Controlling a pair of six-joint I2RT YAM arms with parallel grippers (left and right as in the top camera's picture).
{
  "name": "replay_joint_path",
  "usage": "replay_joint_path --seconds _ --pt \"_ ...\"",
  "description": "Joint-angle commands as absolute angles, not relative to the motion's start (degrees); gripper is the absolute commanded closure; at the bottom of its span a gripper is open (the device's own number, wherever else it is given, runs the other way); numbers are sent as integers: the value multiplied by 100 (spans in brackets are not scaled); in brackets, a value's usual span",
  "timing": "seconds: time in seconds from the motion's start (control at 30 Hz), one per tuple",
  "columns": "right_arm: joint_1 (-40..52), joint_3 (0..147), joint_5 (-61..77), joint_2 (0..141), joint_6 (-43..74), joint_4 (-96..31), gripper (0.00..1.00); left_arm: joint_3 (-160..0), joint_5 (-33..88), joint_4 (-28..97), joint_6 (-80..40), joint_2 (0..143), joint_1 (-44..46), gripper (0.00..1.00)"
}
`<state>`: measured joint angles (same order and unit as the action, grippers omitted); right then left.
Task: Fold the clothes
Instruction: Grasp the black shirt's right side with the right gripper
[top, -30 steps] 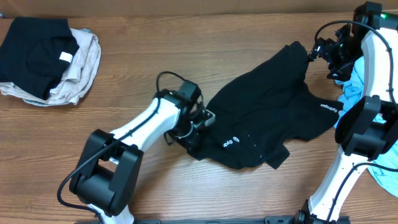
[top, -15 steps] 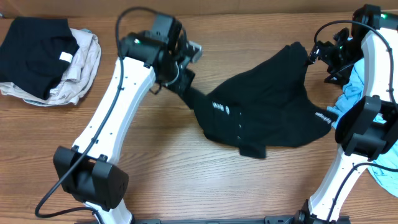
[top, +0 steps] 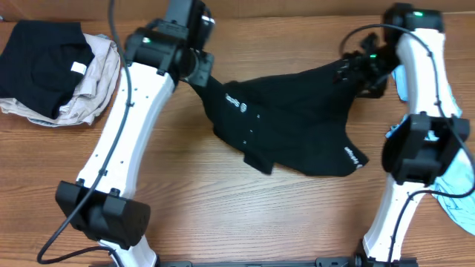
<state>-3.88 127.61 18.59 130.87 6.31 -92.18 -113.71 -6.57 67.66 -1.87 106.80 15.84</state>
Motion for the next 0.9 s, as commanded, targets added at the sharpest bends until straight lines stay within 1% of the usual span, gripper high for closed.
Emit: replay_joint_path --seconds 0.0,0.03,0.13,0.3,0.47,0.57,0.67,0.77,0.87 --pt "-143 12783 1109 12923 1022 -9205 21 -11518 -1000 6729 -674 10683 1162 96" --pt "-89 12735 939 12923 1129 -9214 23 -11518 -982 6733 -714 10683 1057 96" --pt "14 12407 812 12921 1251 -9179 27 -11515 -878 6733 -731 10707 768 96" --pt "71 11769 860 12921 1253 -8914 27 -11511 -875 6733 -731 10825 561 96" --pt "128 10936 1253 12691 1103 -8372 27 -11511 -873 6757 -731 11041 548 96" --pt "279 10162 1249 12206 1072 -7964 28 -11511 -720 6796 -731 11218 548 96" --pt "443 9109 1247 11463 1170 -7264 27 -11511 -451 6866 -731 11351 548 96" --pt "482 7977 1271 10669 1378 -6552 22 -11511 -438 6901 -731 11452 550 96" --pt "482 7057 1361 10123 1376 -5961 22 -11511 -440 6923 -729 11476 550 96"
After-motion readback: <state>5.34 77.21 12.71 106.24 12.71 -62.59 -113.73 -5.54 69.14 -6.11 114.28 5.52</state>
